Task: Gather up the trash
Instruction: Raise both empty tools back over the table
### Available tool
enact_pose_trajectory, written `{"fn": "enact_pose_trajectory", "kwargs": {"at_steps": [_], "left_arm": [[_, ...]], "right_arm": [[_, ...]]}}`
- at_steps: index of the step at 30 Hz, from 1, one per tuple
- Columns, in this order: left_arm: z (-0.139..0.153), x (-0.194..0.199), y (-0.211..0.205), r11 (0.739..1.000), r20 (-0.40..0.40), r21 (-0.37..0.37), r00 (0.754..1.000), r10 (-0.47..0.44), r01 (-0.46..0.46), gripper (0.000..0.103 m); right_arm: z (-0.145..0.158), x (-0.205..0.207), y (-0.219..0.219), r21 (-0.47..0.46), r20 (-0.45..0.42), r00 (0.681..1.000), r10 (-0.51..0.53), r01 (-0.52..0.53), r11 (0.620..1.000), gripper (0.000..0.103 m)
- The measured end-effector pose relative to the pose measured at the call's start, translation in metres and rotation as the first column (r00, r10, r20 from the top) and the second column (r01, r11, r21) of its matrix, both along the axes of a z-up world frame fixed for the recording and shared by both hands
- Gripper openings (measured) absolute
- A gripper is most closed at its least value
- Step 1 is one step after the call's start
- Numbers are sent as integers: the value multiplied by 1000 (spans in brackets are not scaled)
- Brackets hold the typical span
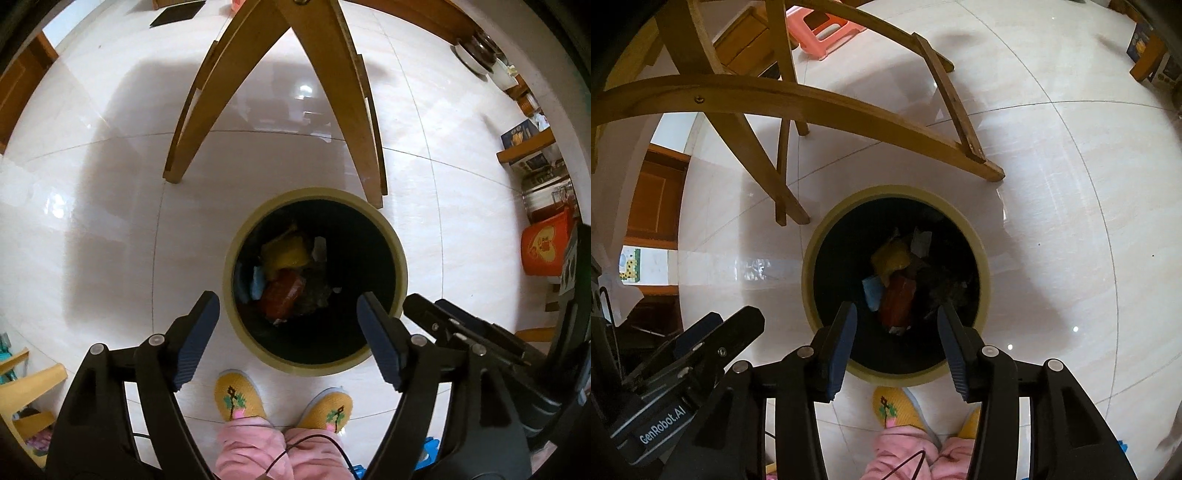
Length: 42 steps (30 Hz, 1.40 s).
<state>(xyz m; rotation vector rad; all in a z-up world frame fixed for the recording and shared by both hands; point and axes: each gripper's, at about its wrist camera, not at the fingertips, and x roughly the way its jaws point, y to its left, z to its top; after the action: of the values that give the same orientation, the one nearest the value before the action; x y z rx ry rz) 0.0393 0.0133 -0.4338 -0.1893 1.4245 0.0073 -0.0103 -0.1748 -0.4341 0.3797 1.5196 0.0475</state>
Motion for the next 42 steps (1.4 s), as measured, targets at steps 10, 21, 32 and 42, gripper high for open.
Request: {"fn": "enact_pose_trajectory", "kwargs": {"at_steps": [10, 21, 32, 42], "left_arm": [[74, -21, 1, 1000, 13, -1, 1000, -10, 10, 75], [223, -51, 2, 999, 103, -42, 994, -23, 27, 75], [380, -75, 8, 997, 286, -57, 957, -41, 60, 75], [487, -68, 13, 994, 444, 11, 890, -106, 112, 75]], "right_arm": [[86, -18, 2, 3, 35, 999, 23, -23, 1000, 47], [242, -36, 5, 8, 145, 987, 73, -75, 997, 48], [395, -56, 21, 10, 317, 931, 183, -197, 980, 53], [497, -34, 21, -58, 481, 857, 185, -180, 982, 57]]}}
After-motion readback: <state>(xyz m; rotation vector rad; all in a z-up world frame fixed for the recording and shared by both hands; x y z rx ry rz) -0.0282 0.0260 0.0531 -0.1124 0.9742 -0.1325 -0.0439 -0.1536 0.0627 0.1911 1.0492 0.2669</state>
